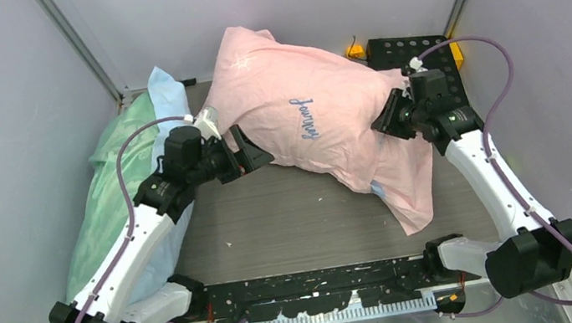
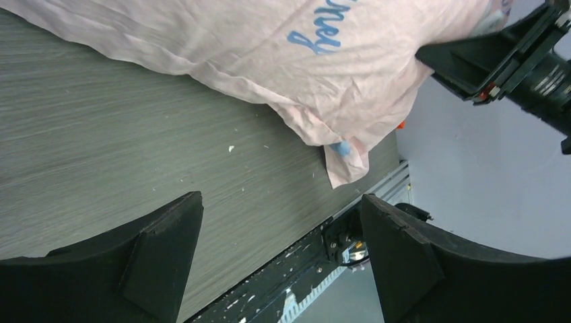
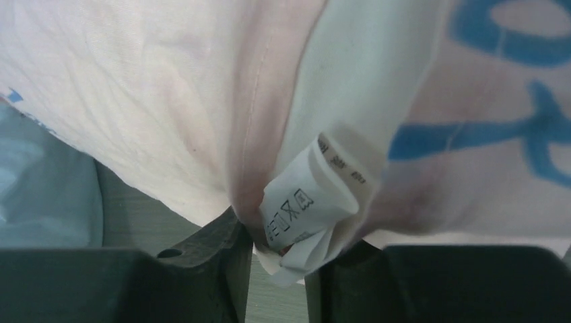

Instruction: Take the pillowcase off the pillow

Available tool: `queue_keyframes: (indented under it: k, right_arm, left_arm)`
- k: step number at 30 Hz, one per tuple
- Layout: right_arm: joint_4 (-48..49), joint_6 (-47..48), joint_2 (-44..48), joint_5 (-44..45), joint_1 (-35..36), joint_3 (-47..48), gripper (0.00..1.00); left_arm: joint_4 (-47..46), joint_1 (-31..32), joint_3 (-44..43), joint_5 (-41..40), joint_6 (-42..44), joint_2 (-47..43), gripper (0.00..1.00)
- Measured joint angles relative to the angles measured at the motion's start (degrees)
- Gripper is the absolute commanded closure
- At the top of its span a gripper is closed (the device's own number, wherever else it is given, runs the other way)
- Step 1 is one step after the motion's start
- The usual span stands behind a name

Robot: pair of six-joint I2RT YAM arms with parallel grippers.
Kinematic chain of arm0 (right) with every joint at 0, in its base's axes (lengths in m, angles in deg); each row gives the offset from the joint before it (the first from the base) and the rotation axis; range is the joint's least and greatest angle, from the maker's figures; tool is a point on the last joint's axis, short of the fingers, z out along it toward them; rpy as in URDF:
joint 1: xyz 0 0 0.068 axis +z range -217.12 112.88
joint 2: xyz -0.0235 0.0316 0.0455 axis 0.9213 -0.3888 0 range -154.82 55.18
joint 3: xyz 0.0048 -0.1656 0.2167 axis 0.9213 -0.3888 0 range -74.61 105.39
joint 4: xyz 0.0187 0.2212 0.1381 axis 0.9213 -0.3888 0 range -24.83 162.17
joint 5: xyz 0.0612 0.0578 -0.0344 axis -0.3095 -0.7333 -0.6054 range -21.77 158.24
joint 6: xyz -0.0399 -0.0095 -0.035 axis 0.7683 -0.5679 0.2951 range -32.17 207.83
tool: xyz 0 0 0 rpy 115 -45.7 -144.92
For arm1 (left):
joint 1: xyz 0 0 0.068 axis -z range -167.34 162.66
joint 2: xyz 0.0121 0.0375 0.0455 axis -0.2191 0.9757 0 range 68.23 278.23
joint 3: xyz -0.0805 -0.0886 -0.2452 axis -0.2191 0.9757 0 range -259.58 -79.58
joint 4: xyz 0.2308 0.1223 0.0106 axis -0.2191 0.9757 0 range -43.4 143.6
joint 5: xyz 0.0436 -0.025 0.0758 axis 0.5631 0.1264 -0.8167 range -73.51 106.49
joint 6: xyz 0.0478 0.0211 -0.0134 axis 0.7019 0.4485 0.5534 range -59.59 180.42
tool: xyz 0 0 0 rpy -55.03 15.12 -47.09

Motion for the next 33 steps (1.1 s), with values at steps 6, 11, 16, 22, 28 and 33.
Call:
queue_keyframes:
  k: [6,11,16,22,28,33]
  right_arm:
    - [3.74,-3.72,-2.1,-2.73,7.39,0.0,0.69]
    - [5.92,-7.54,-4.52,-4.87,17.46,2.12,0.35]
    - [4.22,-7.93,-5.7,-4.57,20.37,6.62,0.13]
    - [-1.05,-7.96,2.12,8.59,20.09,6.47,0.06]
    - [-8.09,-10.12,12.96,21.18,19.87,5.33,0.06]
    - [-11.65,-11.54,16.17,28.65,19.82,3.34,0.06]
  left_arm:
    - [-1.22,3.41,0.85,-2.36,-0.07,2.1,0.11]
    - [-1.11,3.41,0.81,-5.14,0.87,2.45,0.12]
    - [1.33,5.2,-1.16,-8.33,4.11,2.45,0.14]
    - [2.27,16.17,-4.9,-16.55,9.81,2.91,0.16]
    - [2.1,28.96,-8.28,-26.99,16.9,6.84,0.17]
    - [0.61,34.82,-11.76,-32.11,21.29,12.79,0.19]
